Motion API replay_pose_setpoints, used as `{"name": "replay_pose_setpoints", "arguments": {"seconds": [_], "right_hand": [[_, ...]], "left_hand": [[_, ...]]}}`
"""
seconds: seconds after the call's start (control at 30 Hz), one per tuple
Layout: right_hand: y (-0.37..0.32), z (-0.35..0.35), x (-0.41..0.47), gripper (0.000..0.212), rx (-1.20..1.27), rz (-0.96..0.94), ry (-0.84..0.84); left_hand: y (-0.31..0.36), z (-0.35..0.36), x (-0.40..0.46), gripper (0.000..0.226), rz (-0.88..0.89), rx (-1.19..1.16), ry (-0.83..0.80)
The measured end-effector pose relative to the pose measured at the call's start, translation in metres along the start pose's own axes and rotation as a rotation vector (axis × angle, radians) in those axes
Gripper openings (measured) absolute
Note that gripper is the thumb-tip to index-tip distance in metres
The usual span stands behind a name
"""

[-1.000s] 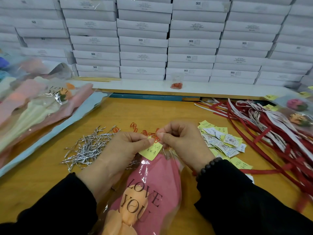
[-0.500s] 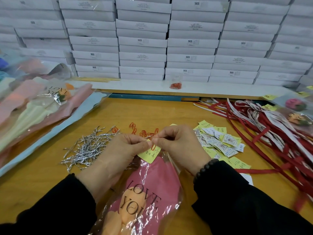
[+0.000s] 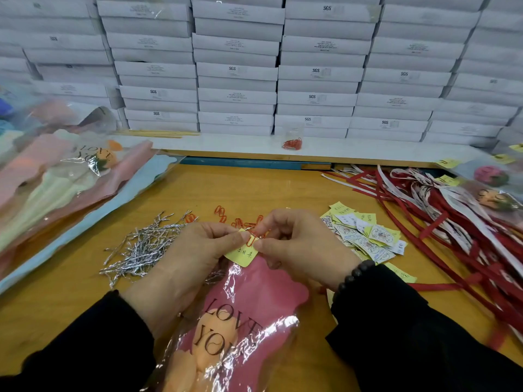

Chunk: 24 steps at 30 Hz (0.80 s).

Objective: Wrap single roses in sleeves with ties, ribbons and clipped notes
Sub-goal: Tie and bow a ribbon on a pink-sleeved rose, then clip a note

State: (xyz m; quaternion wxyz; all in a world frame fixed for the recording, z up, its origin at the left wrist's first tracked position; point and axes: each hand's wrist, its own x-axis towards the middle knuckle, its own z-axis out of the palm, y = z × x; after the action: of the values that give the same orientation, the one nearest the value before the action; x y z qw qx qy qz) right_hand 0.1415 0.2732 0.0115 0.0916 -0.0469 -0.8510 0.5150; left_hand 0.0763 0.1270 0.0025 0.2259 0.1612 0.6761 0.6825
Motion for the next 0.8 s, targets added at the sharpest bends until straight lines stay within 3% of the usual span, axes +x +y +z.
{"name": "replay_pose_setpoints", "arguments": {"seconds": [0.27, 0.37, 0.6, 0.8], "right_hand": [[0.001, 0.004, 0.001, 0.013, -0.014, -0.053, 0.045], [0.002, 0.004, 0.001, 0.015, 0.034, -0.026, 0.057], [0.004, -0.006, 0.001, 0.01, 0.192, 0.063, 0.084], [0.01, -0.03, 0.003, 0.016, 0.108, 0.039, 0.328]], "left_hand": [[-0.004, -0.001, 0.003, 0.021, 0.001, 0.013, -0.007], [-0.001, -0.003, 0.003, 0.028, -0.018, 0.019, -0.046], [0.015, -0.011, -0.001, 0.04, -0.179, 0.105, -0.306], [0.019, -0.026, -0.004, 0.061, -0.293, 0.231, -0.597]]}}
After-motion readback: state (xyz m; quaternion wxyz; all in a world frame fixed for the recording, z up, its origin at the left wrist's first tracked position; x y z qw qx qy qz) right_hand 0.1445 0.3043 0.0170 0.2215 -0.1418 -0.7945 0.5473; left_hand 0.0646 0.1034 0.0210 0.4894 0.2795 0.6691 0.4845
